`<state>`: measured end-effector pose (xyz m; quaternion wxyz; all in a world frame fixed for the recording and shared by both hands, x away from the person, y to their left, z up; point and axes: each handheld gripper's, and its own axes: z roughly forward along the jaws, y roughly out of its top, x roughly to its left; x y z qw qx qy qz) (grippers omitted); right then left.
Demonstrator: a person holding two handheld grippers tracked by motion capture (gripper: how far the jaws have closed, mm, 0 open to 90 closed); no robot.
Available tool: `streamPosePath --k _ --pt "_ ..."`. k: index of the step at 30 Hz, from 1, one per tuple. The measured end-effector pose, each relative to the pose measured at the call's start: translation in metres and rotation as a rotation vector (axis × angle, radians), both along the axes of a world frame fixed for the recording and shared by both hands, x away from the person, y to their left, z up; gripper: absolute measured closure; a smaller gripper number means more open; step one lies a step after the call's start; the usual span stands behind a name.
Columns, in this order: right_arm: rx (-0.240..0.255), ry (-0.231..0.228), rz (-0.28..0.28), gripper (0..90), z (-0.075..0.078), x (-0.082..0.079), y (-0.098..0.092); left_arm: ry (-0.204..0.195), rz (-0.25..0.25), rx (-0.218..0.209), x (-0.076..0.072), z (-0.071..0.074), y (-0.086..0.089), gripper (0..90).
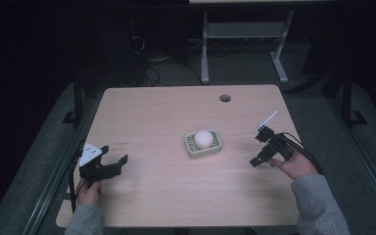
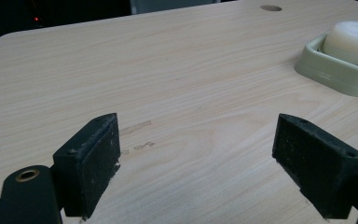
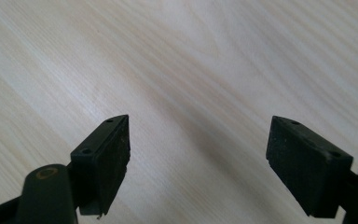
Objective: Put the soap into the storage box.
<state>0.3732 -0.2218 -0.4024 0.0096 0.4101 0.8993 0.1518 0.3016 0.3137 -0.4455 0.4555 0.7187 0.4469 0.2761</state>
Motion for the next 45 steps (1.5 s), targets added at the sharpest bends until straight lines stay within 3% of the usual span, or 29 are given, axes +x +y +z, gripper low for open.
streamPosePath --k 12,32,45 --pt "0.02 -0.022 -0.017 21.2 -0.004 -0.018 -0.016 0.009 -0.007 0.001 0.0 -0.001 -0.002 14.9" --pt "0.081 -0.071 -0.032 21.2 -0.011 -0.054 -0.045 0.023 -0.037 0.042 -0.004 -0.002 -0.01 14.8" --pt "0.114 -0.08 -0.051 21.2 -0.021 -0.075 -0.056 0.022 -0.046 0.056 -0.007 -0.002 -0.014 14.8"
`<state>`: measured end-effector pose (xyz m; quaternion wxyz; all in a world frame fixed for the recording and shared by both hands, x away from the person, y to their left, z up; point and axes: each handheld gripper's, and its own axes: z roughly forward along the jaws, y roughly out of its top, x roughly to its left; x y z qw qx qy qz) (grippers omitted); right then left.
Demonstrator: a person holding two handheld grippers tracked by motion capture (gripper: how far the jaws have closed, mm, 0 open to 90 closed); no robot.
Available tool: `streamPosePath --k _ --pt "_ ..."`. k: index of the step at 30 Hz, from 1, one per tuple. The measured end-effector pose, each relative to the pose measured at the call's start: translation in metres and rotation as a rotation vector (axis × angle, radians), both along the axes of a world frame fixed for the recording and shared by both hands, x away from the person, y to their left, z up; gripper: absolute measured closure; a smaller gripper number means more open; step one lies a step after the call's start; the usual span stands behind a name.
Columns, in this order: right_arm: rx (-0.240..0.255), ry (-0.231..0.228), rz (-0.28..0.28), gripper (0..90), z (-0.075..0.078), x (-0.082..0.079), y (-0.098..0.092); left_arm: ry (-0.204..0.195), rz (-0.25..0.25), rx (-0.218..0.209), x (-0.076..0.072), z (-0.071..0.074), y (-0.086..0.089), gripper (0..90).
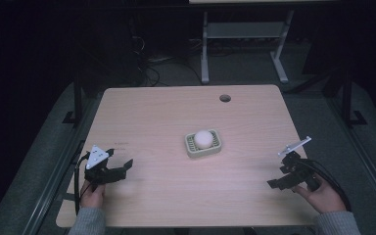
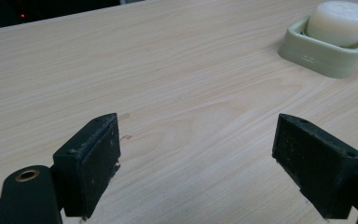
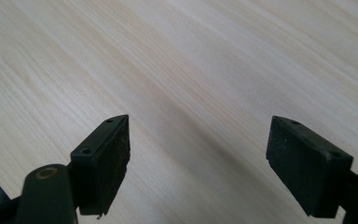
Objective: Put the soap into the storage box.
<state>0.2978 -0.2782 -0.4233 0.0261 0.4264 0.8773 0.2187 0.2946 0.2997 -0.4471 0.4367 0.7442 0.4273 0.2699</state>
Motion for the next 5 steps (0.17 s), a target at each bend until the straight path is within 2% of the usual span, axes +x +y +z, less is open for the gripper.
streamPosePath --k 5 --pt "0.007 -0.004 -0.008 21.1 -0.0031 -0.0068 -0.0026 0.001 -0.001 0.001 0.0001 -0.0002 -0.0008 14.8"
